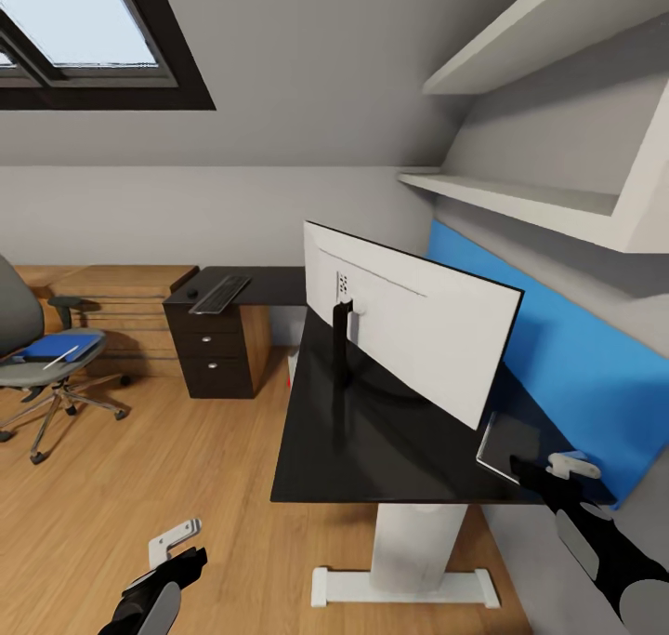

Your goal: In the bedroom, organize the workspace by keeping the computer under the desk, ensuring the monitor is on the desk, placing the keyboard on the desk next to the monitor, placing the mouse on the desk next to the keyboard, moving the folder from the swivel chair onto the desk next to the mouse, stacking the notebook on top of the folder with the pen on top of the notebook, and positioning the swivel chair next to the desk.

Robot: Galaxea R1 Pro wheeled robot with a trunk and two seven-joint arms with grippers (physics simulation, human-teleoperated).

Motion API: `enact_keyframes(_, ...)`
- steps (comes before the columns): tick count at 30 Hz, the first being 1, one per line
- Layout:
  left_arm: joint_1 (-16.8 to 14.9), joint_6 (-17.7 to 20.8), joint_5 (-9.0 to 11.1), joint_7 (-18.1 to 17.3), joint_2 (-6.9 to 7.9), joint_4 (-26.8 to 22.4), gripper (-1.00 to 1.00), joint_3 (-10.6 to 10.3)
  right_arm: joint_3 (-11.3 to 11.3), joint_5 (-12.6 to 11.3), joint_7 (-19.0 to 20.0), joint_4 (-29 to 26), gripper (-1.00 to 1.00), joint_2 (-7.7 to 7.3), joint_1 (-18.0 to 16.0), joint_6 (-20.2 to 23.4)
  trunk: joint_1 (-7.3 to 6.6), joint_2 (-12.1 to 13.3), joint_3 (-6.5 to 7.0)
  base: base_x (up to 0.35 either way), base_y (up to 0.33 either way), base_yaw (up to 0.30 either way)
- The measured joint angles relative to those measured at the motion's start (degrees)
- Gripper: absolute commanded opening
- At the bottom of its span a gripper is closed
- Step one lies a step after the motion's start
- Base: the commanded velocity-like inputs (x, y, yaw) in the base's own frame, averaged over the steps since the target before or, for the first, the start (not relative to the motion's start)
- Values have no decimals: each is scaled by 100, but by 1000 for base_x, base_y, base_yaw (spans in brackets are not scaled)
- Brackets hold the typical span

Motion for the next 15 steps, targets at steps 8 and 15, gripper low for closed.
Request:
enact_keyframes(8,0,0,0,0,3,11,100,0,-2,0,-1,-6,100,-3,0,-5,0,0,0,0,0,0)
enact_keyframes(15,0,0,-2,4,3,42,100,0,-7,-4,2,-18,100,-7,0,-25,0,0,0,4,0,0)
